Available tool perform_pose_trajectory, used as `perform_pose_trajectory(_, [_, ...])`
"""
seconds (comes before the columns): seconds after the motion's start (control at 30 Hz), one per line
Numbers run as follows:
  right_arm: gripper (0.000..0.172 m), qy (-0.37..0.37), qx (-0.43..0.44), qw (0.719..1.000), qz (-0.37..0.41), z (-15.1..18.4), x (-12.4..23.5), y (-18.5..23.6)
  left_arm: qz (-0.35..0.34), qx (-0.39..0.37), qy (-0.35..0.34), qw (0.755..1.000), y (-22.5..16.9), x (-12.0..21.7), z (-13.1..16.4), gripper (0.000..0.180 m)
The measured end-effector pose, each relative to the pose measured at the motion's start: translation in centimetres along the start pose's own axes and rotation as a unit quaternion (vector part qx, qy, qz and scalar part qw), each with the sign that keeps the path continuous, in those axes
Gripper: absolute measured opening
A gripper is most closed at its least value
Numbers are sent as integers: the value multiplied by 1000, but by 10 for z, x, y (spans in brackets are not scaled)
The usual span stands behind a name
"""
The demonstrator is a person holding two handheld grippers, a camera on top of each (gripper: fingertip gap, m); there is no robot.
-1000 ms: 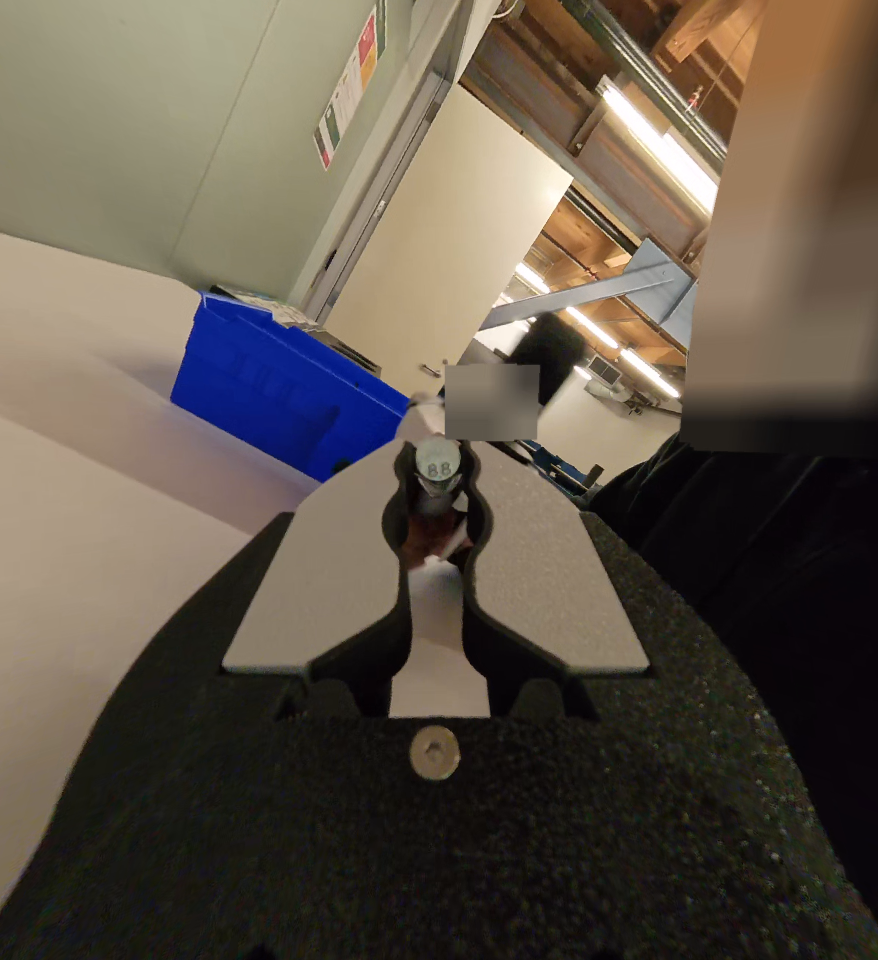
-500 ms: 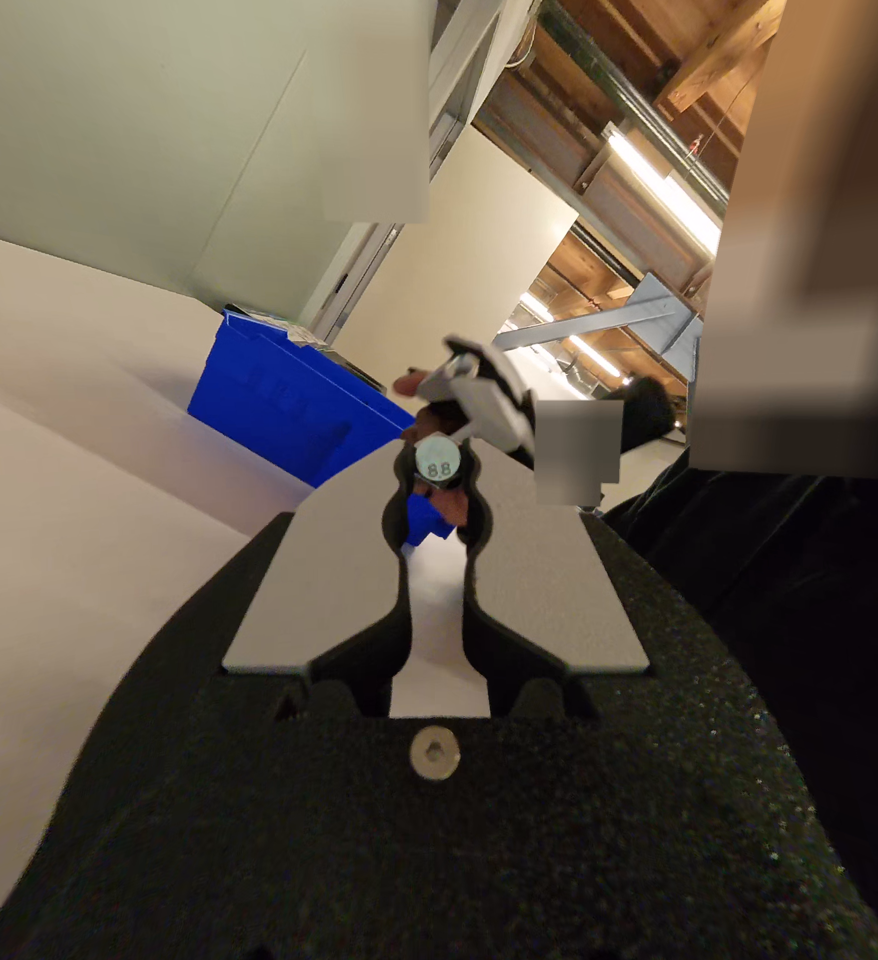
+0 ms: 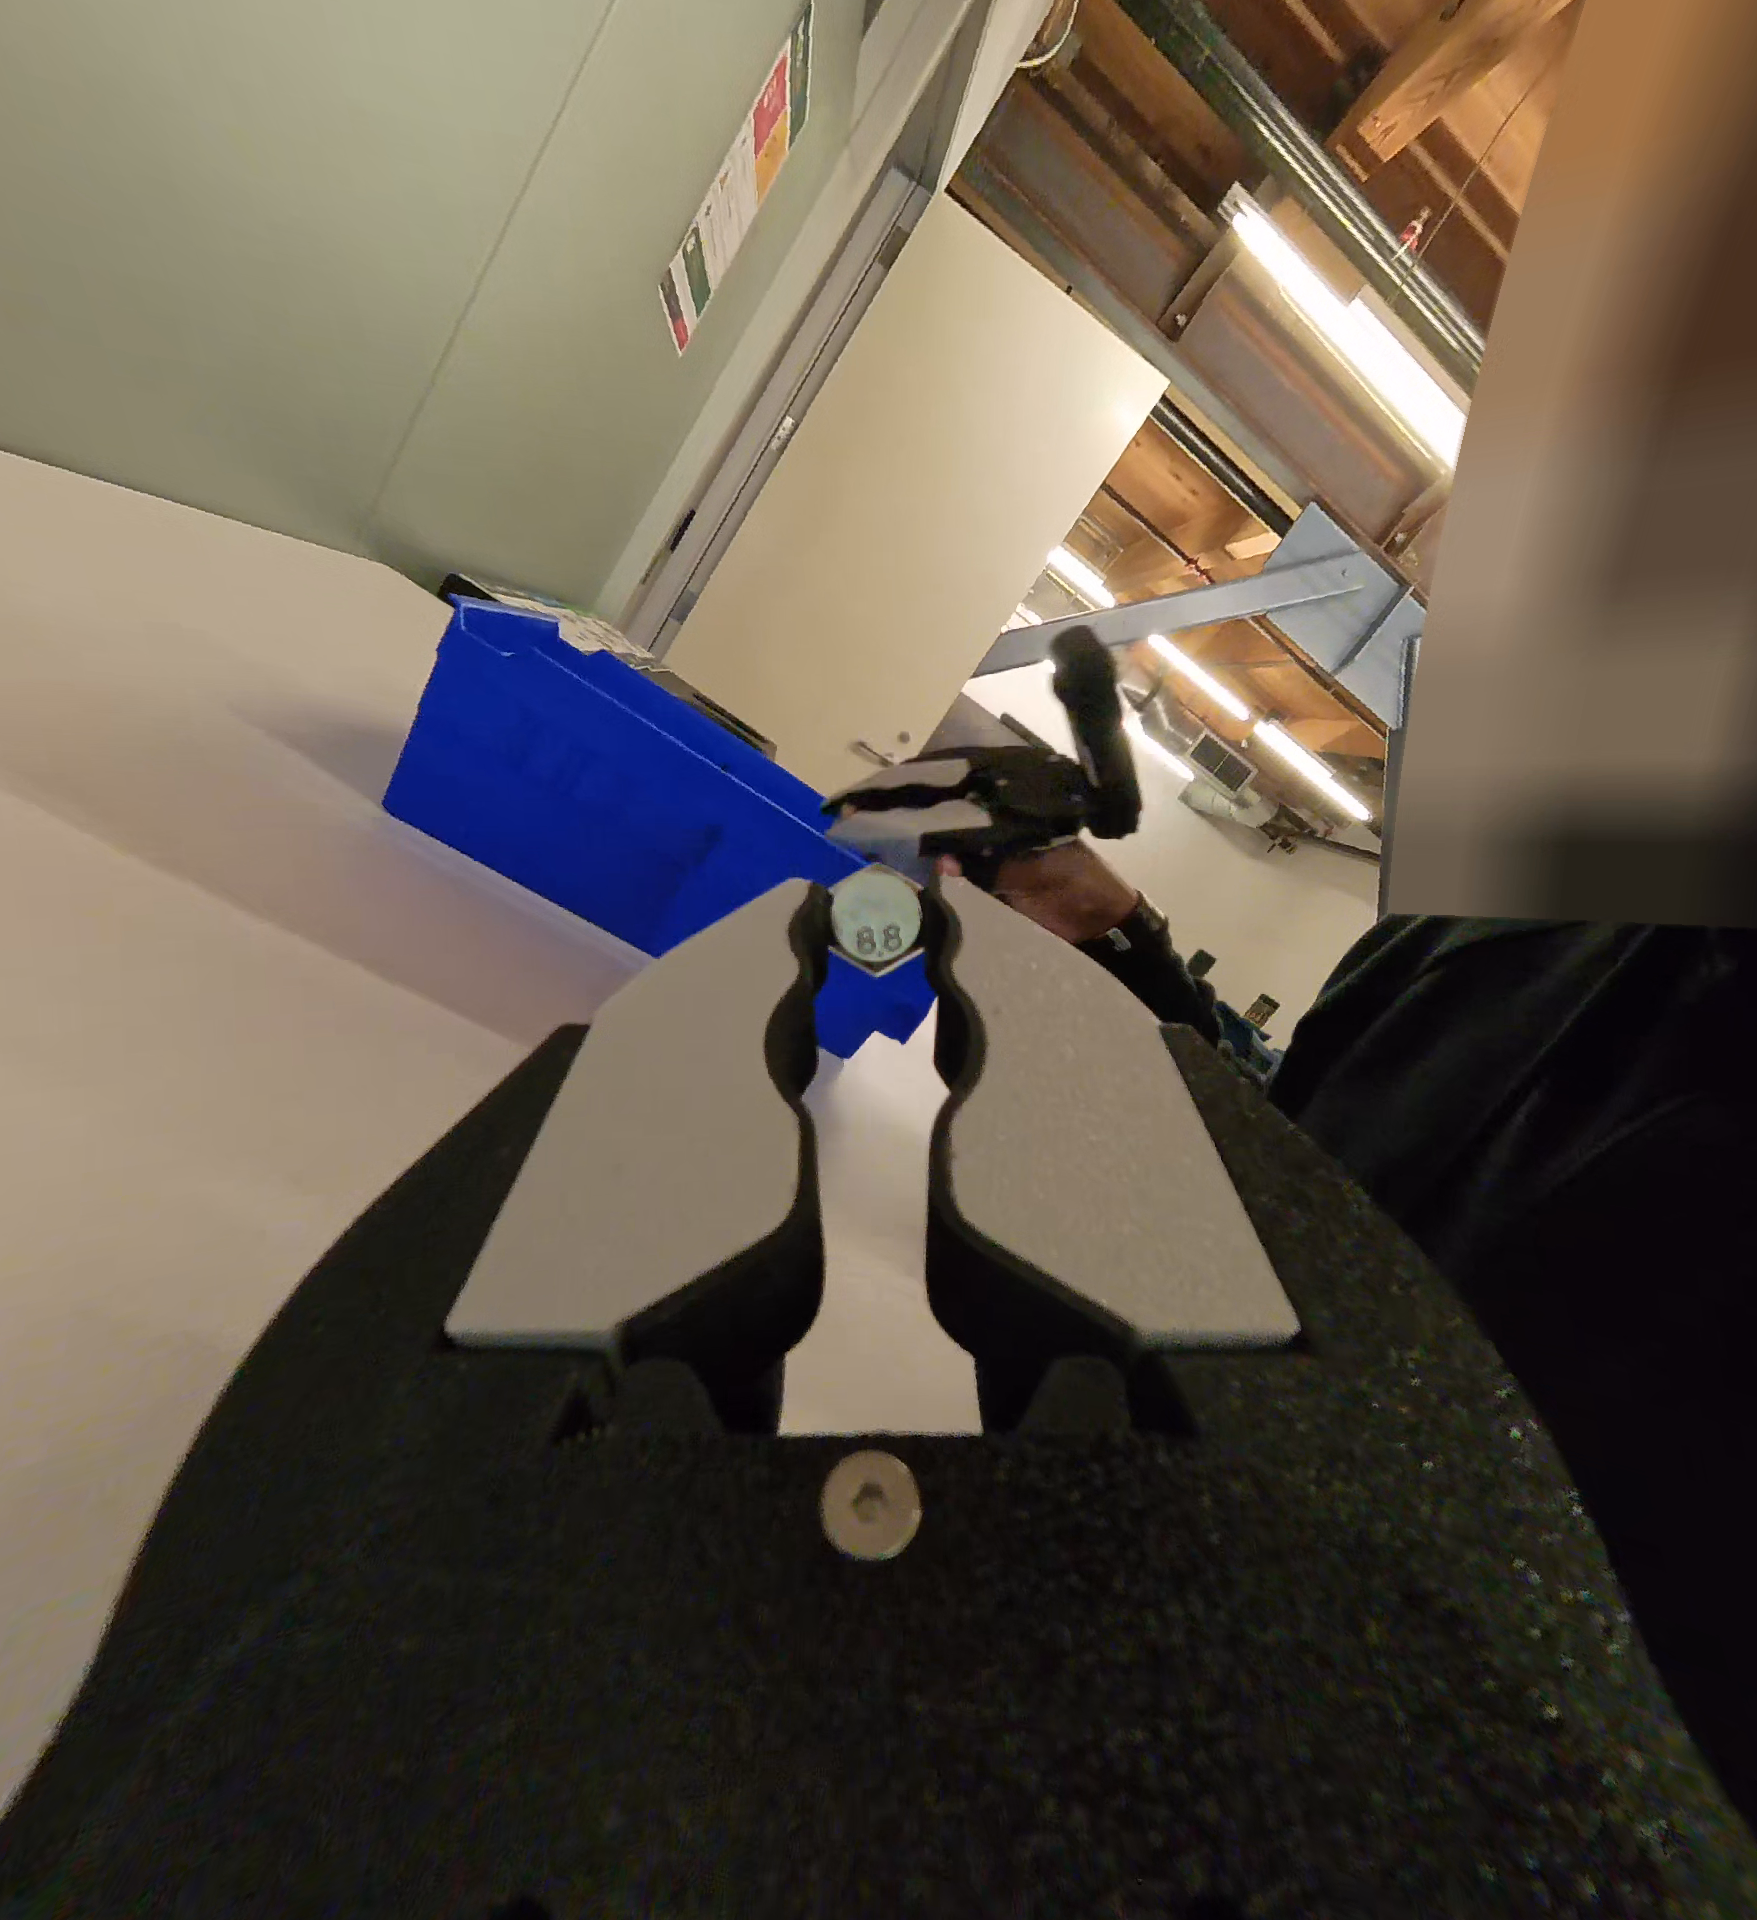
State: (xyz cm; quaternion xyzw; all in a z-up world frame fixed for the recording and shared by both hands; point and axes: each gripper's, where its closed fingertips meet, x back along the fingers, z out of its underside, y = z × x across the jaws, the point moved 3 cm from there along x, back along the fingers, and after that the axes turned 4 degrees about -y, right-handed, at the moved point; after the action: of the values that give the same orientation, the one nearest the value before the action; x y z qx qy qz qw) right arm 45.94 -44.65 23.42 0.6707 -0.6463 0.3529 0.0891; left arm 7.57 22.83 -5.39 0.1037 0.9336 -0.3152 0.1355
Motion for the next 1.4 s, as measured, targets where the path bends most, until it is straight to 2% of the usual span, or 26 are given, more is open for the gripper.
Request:
perform_pose_trajectory(0.13, [20,109,13,994,-23,38,-22,8,-3,-13,12,1000,-2,0,0,17])
perform_pose_trajectory(0.27, [34,125,20,992,-19,39,-21,7,-2,-16,13,1000,-4,1,-1,17])
perform_pose_trajectory(0.37, [43,89,35,995,22,20,-8,-4,1,-17,14,1000,-6,0,-2,17])
perform_pose_trajectory(0.43, [42,-11,44,998,51,-17,9,-6,8,-18,10,1000,-10,-2,-2,17])
perform_pose_trajectory(0.53, [31,-198,107,974,1,-86,43,44,19,-18,7,1000,-14,-8,0,17])
perform_pose_trajectory(0.6, [25,-259,182,946,-76,-114,54,106,23,-24,14,999,-18,-16,5,17])
perform_pose_trajectory(0.67, [25,-251,243,926,-142,-122,47,162,29,-37,27,999,-22,-23,12,17])
perform_pose_trajectory(0.73, [25,-236,269,917,-174,-125,33,198,32,-55,39,997,-28,-30,19,17])
perform_pose_trajectory(0.87, [25,-215,252,921,-207,-129,14,227,36,-91,72,993,-37,-40,32,17])
perform_pose_trajectory(0.9, [20,-207,247,922,-214,-128,12,228,36,-99,77,991,-39,-42,34,17])
perform_pose_trajectory(0.93, [11,-208,245,923,-213,-129,11,227,36,-104,80,991,-40,-43,35,17])
perform_pose_trajectory(1.03, [10,-207,231,924,-224,-130,13,221,36,-101,80,991,-41,-44,35,17])
perform_pose_trajectory(1.1, [10,-197,241,934,-177,-134,5,195,28,-88,69,993,-39,-44,32,20])
perform_pose_trajectory(1.2, [9,-158,233,957,-67,-137,-11,114,36,-63,42,996,-39,-39,20,18])
perform_pose_trajectory(1.3, [10,-43,191,981,1,-117,-44,23,39,-53,26,997,-39,-33,12,15])
perform_pose_trajectory(1.4, [10,58,135,989,0,-89,-83,-32,32,-63,34,997,-39,-31,11,14])
